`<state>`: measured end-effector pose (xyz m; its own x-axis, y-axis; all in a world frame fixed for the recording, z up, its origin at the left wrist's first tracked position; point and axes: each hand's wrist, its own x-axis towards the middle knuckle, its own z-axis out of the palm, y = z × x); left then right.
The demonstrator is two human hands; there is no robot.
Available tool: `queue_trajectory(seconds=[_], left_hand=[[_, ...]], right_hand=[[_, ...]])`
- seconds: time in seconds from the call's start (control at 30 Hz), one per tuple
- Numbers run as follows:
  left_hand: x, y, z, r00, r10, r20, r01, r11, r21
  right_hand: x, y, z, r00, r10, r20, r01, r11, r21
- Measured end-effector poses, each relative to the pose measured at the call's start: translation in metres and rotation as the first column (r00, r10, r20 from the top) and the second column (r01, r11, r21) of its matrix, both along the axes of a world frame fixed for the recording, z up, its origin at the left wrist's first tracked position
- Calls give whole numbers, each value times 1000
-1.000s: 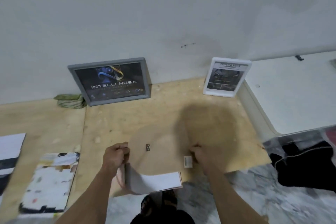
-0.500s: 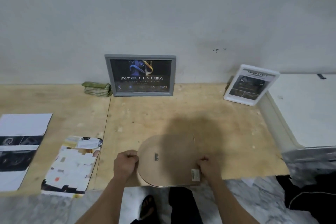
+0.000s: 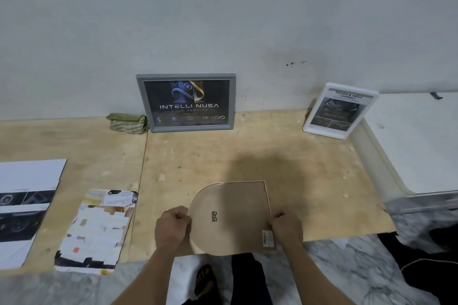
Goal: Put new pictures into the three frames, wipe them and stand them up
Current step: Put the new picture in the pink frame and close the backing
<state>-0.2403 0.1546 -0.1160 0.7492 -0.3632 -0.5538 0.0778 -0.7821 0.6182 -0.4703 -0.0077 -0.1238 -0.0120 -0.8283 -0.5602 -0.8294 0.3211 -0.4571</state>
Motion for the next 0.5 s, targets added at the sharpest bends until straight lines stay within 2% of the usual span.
queue_trajectory(seconds=[0.13, 0.33, 0.43, 0.5], left_hand=[[-4, -5, -2, 999, 7, -54, -8, 1000, -5], [-3, -7, 1, 958, 106, -267, -144, 982, -123], [0, -9, 9, 921, 115, -372, -184, 970, -157], [2, -13, 14, 915, 98, -391, -175, 970, -166]], right_hand=[[4, 2, -3, 997, 35, 69, -39, 998, 56], [3, -4, -4, 957, -145, 251, 103, 979, 175], [4, -8, -3, 916, -220, 336, 142, 960, 243], [5, -8, -5, 894, -239, 378, 162, 961, 226]])
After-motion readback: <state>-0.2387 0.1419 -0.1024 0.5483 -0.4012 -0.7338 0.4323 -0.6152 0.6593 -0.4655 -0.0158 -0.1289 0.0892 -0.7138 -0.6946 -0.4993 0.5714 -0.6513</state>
